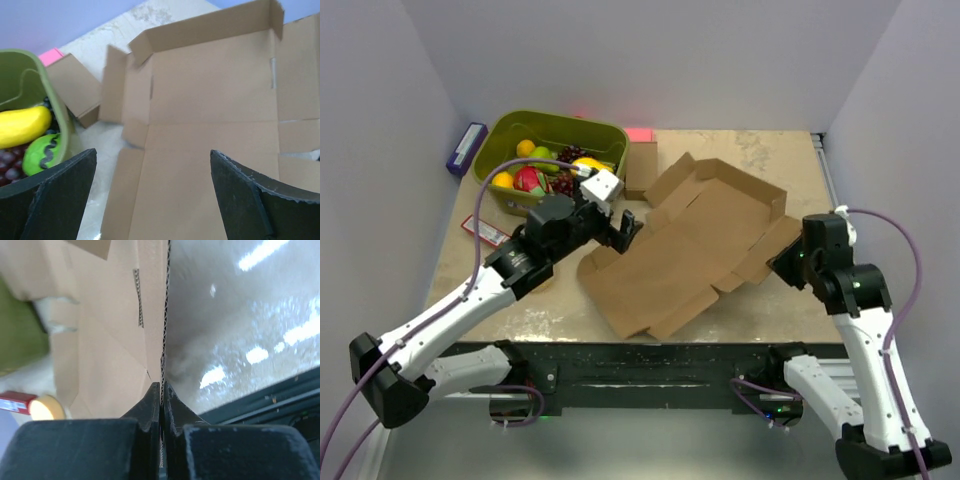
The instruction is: Fold the paper box
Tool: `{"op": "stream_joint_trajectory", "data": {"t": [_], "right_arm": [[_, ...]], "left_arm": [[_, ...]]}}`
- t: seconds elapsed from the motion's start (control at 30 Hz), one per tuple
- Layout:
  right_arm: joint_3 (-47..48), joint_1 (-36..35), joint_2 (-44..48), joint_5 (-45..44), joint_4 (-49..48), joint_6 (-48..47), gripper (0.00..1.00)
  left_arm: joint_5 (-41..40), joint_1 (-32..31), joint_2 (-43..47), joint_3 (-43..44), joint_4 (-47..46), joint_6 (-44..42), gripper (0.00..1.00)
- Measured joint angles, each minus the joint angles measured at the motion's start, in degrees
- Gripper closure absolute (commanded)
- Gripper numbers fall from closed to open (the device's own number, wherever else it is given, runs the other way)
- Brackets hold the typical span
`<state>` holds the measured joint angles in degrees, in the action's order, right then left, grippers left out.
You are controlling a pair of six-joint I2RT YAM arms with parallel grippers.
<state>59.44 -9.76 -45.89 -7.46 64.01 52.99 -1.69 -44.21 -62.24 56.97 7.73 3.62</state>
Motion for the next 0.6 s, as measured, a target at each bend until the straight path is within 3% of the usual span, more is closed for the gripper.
{"op": "stream_joint_trajectory", "data": {"t": [0.27, 0.6], "right_arm": [[11.2, 0.0, 6.4, -4.4, -3.7, -7.6, 1.00], [12.8, 0.0, 8.1, 9.1, -20.4, -20.1, 1.00]], "left_arm": [[7.4, 14.4, 7.2, -0.7, -3.0, 3.3, 0.00], [20.8, 23.3, 8.8, -0.6, -5.6, 9.6, 0.00]]}}
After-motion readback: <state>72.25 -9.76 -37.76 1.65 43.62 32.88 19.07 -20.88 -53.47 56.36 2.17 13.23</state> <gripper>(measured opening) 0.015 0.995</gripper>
